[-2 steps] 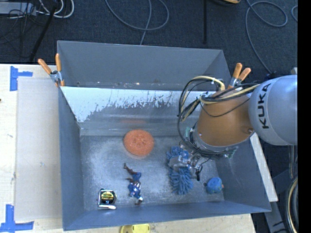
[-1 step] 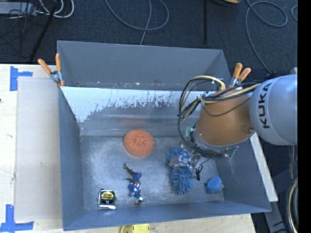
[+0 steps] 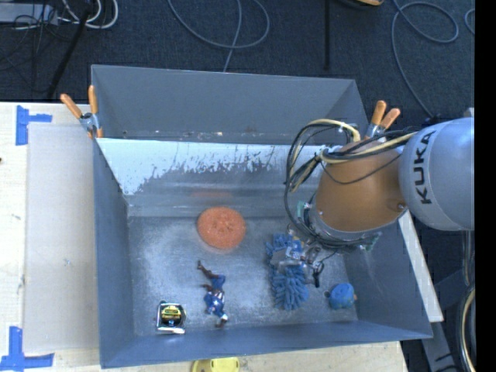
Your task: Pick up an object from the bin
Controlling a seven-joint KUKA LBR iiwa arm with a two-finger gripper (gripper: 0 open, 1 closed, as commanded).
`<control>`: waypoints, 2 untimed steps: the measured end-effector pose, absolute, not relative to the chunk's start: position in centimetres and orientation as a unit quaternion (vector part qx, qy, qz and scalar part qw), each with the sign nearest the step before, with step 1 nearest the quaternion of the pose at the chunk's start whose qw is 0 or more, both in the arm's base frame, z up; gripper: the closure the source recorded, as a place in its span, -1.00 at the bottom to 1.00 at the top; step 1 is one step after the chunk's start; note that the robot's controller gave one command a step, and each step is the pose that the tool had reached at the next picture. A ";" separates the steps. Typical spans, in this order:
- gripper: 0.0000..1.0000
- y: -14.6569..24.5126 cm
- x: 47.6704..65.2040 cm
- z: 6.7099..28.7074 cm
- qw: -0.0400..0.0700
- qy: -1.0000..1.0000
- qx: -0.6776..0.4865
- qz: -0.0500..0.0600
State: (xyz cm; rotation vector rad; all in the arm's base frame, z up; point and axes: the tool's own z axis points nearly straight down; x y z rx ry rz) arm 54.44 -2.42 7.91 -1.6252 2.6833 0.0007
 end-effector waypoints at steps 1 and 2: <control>1.00 -2.4 54.4 8.2 0.002 0.856 -0.518 0.000; 1.00 -2.4 54.2 8.9 -0.002 0.856 -0.517 0.002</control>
Offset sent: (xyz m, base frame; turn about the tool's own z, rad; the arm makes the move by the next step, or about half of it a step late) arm 0.0000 0.0000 0.0998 0.0000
